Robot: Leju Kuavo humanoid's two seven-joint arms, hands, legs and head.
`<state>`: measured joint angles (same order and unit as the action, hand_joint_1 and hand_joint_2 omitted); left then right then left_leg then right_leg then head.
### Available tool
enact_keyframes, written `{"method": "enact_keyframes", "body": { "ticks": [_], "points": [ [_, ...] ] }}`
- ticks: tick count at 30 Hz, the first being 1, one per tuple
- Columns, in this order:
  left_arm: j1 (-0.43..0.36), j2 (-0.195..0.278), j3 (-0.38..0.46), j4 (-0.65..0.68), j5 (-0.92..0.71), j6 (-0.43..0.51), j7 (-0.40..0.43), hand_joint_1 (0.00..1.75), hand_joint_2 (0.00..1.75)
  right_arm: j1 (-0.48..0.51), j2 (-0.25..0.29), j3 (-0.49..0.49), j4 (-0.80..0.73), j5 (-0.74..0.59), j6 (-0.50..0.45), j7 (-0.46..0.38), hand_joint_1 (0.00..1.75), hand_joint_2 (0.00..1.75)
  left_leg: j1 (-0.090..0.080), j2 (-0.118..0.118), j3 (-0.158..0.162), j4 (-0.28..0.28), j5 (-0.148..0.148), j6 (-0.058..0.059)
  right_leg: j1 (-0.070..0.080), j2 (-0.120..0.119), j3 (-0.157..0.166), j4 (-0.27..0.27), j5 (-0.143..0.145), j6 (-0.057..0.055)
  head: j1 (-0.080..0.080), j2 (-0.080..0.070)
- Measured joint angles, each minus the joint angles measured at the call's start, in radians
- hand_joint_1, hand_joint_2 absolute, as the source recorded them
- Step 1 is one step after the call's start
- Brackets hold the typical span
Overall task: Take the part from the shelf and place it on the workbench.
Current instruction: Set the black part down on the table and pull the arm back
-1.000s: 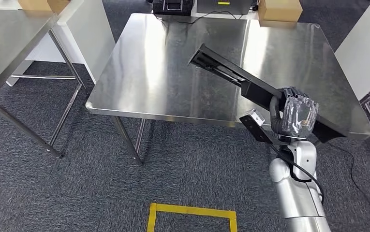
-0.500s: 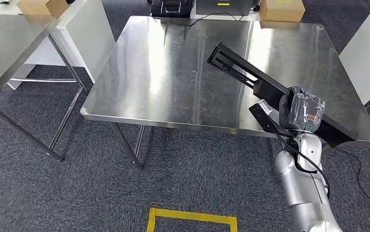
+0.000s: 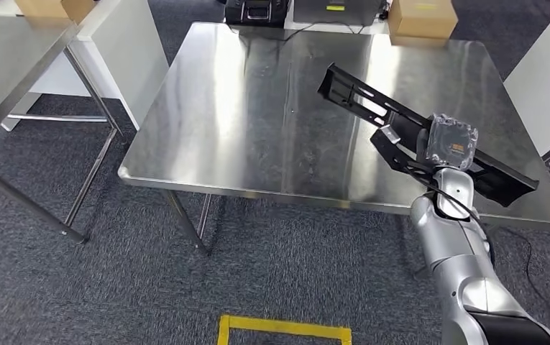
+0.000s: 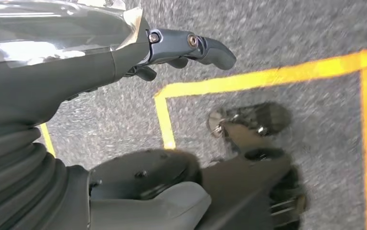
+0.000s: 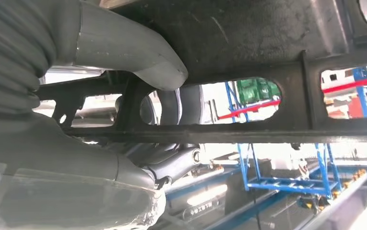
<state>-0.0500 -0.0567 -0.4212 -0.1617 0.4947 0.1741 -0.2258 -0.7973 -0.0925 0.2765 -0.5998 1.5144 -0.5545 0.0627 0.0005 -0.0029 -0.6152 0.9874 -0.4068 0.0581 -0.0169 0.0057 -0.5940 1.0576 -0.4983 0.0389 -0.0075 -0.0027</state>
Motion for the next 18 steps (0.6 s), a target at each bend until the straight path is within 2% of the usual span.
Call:
{"method": "enact_keyframes", "body": {
  "ticks": [2,3,4,5,6,8,9,10,13,15,16,18],
  "points": [
    [-0.002,0.0,0.0,0.0,0.002,0.001,0.0,0.0,1.75,-0.015,-0.004,0.001,0.034,0.014,0.007,0.004,1.75,1.75,0.001,-0.001,0.01,-0.004,-0.005,0.008,0.0,-0.001,-0.073,0.13,-0.041,-0.006,0.001,0.0],
    [-0.001,0.0,0.0,0.0,0.003,0.002,0.0,0.0,1.75,-0.018,-0.006,0.001,0.051,0.019,0.01,0.007,1.75,1.75,0.001,-0.003,0.015,-0.004,-0.01,0.01,0.0,-0.001,-0.113,0.193,-0.055,-0.005,0.001,0.0],
    [0.0,0.0,0.0,0.0,0.004,0.001,0.0,0.0,1.75,-0.019,-0.008,0.001,0.067,0.023,0.014,0.01,1.75,1.75,0.001,-0.005,0.021,-0.004,-0.015,0.01,0.0,-0.001,-0.141,0.229,-0.055,-0.001,0.002,0.0],
    [0.001,-0.001,0.0,0.0,0.005,0.001,0.0,0.0,1.75,-0.02,-0.008,0.001,0.08,0.026,0.016,0.014,1.75,1.75,0.002,-0.006,0.027,-0.003,-0.021,0.009,-0.001,-0.001,-0.151,0.228,-0.039,0.007,0.002,0.0],
    [0.002,-0.001,0.0,0.0,0.005,0.001,0.0,0.0,1.75,-0.022,-0.009,0.001,0.091,0.028,0.02,0.017,1.75,1.75,0.002,-0.008,0.035,-0.002,-0.027,0.006,-0.004,-0.002,-0.141,0.184,-0.006,0.018,0.002,0.0],
    [0.002,-0.001,0.0,0.0,0.006,0.001,0.0,0.0,1.75,-0.031,-0.01,0.001,0.11,0.032,0.025,0.022,1.75,1.75,-0.001,-0.009,0.046,0.005,-0.044,-0.004,-0.01,-0.008,-0.089,0.04,0.07,0.036,0.004,0.0],
    [0.001,-0.001,0.0,0.0,0.006,0.001,0.0,0.0,1.75,-0.036,-0.01,0.002,0.12,0.034,0.028,0.023,1.75,1.75,-0.003,-0.01,0.048,0.01,-0.054,-0.01,-0.011,-0.01,-0.066,-0.015,0.094,0.035,0.005,0.0],
    [0.001,-0.001,0.0,0.0,0.007,0.001,0.0,0.0,1.75,-0.039,-0.011,0.002,0.128,0.035,0.029,0.025,1.75,1.75,-0.006,-0.01,0.049,0.015,-0.061,-0.015,-0.011,-0.011,-0.054,-0.044,0.104,0.03,0.003,0.0],
    [0.0,0.001,0.0,0.0,0.007,0.002,0.0,0.0,1.75,-0.042,-0.012,0.002,0.143,0.037,0.031,0.031,1.75,1.75,-0.003,-0.007,0.049,0.023,-0.078,-0.028,-0.011,-0.007,-0.049,-0.05,0.099,0.004,-0.003,0.0],
    [-0.001,0.002,0.0,0.0,0.007,0.002,-0.001,0.0,1.75,-0.046,-0.012,0.002,0.149,0.037,0.031,0.033,1.75,1.75,0.003,-0.004,0.026,0.074,-0.105,-0.04,-0.015,-0.006,-0.039,-0.051,0.092,-0.01,-0.006,0.0],
    [-0.001,0.002,0.0,0.0,0.007,0.002,-0.002,0.0,1.75,-0.048,-0.012,0.002,0.151,0.037,0.031,0.034,1.75,1.75,0.005,-0.002,-0.004,0.131,-0.13,-0.046,-0.014,-0.005,-0.033,-0.052,0.088,-0.016,-0.007,0.0],
    [0.0,0.001,0.0,0.0,0.007,0.003,-0.002,0.0,1.75,-0.049,-0.012,0.002,0.158,0.037,0.031,0.036,1.75,1.75,0.009,0.0,-0.086,0.271,-0.177,-0.054,-0.012,-0.005,-0.025,-0.052,0.079,-0.025,-0.007,0.0]
  ]
}}
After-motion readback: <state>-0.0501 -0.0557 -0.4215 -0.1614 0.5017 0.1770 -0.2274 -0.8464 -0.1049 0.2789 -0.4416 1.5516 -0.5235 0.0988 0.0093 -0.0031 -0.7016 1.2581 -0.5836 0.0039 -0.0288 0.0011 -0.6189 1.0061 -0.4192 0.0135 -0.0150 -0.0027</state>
